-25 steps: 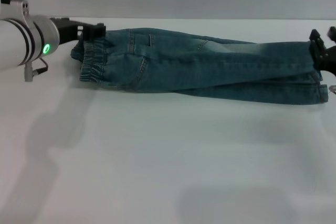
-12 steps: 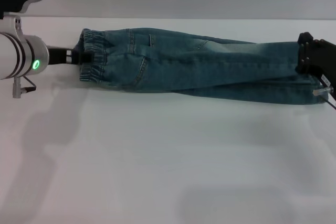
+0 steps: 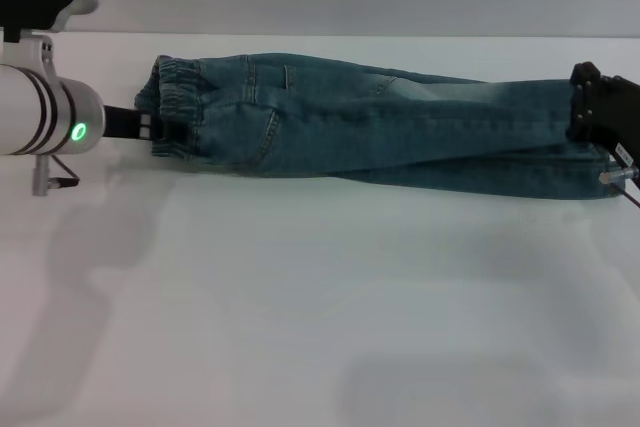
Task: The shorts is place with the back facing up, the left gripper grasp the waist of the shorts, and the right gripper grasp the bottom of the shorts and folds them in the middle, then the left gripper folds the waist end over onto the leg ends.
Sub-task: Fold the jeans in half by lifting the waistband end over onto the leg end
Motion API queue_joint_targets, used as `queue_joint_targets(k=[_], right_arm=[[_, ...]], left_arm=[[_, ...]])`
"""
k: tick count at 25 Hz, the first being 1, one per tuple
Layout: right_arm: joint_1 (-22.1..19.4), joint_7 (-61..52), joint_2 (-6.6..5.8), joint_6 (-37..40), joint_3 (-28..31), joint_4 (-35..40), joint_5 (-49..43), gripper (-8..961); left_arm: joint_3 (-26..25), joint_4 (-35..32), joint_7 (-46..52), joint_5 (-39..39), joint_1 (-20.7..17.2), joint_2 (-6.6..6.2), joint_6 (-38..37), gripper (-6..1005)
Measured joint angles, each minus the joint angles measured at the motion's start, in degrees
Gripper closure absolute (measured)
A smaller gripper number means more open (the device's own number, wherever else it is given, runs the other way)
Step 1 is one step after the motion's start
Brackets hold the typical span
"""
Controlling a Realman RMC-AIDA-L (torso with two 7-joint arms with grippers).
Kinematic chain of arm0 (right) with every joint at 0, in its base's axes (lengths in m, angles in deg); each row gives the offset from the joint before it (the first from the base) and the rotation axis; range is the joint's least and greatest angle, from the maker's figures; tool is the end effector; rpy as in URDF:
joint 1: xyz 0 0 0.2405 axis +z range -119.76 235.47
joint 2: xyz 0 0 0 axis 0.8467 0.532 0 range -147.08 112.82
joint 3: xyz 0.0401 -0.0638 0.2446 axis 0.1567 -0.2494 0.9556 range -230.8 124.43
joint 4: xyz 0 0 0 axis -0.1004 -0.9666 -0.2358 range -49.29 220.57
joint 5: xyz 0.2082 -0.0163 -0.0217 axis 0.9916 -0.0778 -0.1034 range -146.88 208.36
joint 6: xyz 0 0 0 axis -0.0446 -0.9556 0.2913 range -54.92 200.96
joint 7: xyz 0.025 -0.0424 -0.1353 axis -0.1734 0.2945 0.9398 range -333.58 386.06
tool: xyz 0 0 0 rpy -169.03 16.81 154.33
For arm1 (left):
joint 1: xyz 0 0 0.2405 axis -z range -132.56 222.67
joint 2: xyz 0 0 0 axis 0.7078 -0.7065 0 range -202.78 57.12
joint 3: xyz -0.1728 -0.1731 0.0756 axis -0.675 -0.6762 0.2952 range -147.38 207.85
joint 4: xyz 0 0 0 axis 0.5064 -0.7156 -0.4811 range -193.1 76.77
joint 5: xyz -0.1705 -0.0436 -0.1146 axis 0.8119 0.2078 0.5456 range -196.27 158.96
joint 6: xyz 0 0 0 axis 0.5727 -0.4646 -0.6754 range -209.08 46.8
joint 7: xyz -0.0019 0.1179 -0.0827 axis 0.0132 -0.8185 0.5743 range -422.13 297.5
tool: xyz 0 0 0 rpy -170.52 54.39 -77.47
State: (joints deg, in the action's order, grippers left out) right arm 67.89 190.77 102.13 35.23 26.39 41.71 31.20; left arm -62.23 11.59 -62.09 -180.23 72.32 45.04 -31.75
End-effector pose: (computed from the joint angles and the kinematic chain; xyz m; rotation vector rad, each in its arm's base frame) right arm 0.2935 0.3398 -0.0135 -1.7498 0.5750 0.6405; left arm -0.2356 0.4031 0.0052 -1.9154 -1.1605 0.0622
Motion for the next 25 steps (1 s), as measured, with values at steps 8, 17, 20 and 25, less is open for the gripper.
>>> queue_joint_targets(k=[8, 17, 20, 25], right_arm=[[-0.77, -0.05, 0.01, 0.01, -0.61, -0.19, 0.05, 954], [-2.34, -0.12, -0.06, 0.01, -1.33, -1.96, 0.07, 954], [-2.45, -0.23, -0.08, 0.01, -1.33, -2.13, 0.07, 954], [-2.34, -0.31, -0.08, 0.24, -1.32, -2.17, 0.07, 955]], left_arm=[[-1.79, -4.37, -5.14, 6.03, 2.05, -0.01, -0.42, 146], [-2.67, -8.69, -5.89, 5.69, 3.95, -0.01, -2.56, 145], [-3.08, -9.73, -6.24, 6.08, 4.5, 0.0, -2.75, 145], [-3.14, -11.73, -6.72, 6.64, 5.7, 0.0, -3.13, 145]])
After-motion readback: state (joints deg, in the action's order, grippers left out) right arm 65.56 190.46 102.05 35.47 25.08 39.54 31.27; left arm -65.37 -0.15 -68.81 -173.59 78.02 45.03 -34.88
